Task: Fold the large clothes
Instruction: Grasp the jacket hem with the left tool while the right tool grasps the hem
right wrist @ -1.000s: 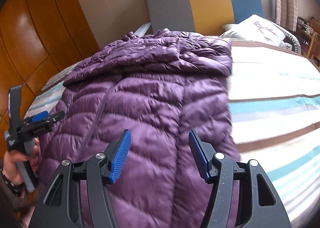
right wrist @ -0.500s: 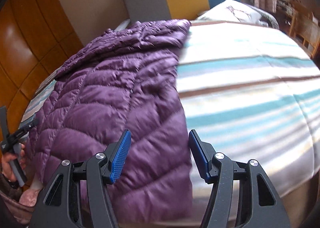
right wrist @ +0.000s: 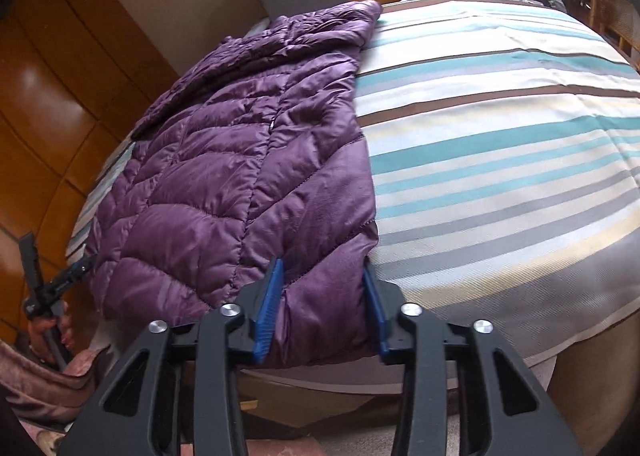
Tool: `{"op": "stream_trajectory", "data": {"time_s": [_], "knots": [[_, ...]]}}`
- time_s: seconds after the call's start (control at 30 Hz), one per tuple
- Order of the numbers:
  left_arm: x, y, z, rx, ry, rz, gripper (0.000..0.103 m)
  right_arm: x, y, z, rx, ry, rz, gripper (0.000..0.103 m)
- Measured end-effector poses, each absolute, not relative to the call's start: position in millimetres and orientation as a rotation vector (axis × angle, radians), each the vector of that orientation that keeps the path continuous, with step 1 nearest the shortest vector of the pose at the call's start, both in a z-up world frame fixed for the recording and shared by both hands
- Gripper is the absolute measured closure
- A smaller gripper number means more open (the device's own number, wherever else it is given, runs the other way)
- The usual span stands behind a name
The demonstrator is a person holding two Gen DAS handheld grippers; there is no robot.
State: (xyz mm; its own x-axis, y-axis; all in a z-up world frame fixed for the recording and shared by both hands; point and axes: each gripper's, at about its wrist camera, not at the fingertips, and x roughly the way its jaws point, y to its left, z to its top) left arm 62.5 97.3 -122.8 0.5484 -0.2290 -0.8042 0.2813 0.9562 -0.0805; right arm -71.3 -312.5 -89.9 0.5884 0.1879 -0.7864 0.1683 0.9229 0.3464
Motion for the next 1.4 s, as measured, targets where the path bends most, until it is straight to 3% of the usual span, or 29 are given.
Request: {"op": "stream_trajectory", "data": {"time_s": [0.13,0.23,1.0,1.4], "knots": [[57,89,-115,0.071,0.945,-0.368,0.086,-72,-318,-87,0.471,0.932,0.05,0.092],[52,82,-107,0.09,0.921,-0.407,0.093,-74,-322,-80,0.517,0.899,0.094,0.095],[12,127,-19,-0.26,0.493,-0.665,0.097,-88,-322,-6,0.629,0.57,0.499,0.099],[35,159,7,-0.458,0.479,-0.721,0.097,-54,-361,4,0.839,0.45,0.56,0.099]]}}
